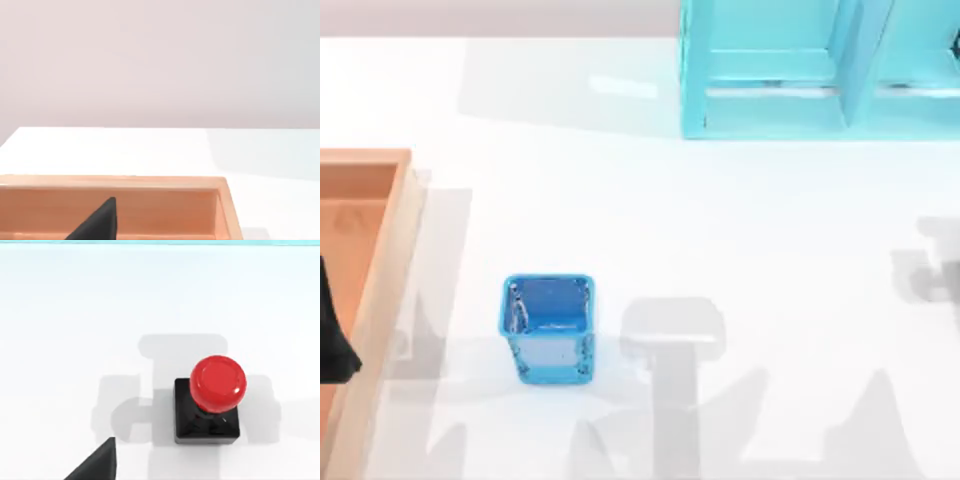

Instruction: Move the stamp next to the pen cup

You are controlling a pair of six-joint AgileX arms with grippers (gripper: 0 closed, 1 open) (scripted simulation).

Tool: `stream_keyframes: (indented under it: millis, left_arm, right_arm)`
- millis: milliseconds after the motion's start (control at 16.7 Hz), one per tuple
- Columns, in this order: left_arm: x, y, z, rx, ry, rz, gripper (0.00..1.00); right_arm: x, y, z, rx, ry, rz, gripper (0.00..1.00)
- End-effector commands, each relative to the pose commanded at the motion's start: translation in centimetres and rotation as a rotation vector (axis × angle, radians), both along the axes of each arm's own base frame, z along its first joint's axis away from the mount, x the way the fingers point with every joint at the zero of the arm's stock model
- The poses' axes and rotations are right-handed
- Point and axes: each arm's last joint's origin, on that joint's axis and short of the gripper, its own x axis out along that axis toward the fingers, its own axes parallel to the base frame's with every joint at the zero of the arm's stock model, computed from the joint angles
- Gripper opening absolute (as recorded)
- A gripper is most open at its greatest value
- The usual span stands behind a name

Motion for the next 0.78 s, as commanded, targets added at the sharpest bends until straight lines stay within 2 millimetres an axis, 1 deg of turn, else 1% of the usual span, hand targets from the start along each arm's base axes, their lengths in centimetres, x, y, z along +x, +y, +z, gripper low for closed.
stream_keyframes:
  millis: [180,420,600,780]
  left_arm:
    - [0.0,0.0,0.0,0.000,0.000,0.000,1.00]
    - [0.0,0.0,0.0,0.000,0.000,0.000,1.00]
    - [0.0,0.0,0.0,0.000,0.000,0.000,1.00]
    - [0.0,0.0,0.0,0.000,0.000,0.000,1.00]
  right_arm:
    - [5.6,-0.4,0.5,0.005,0.286,-0.003,1.00]
    - [11.9,-0.9,-0.4,0.018,0.577,-0.002,1.00]
    - [15.7,-1.3,-1.5,0.027,0.721,-0.001,1.00]
    - [17.9,-1.6,-2.5,0.034,0.805,0.002,1.00]
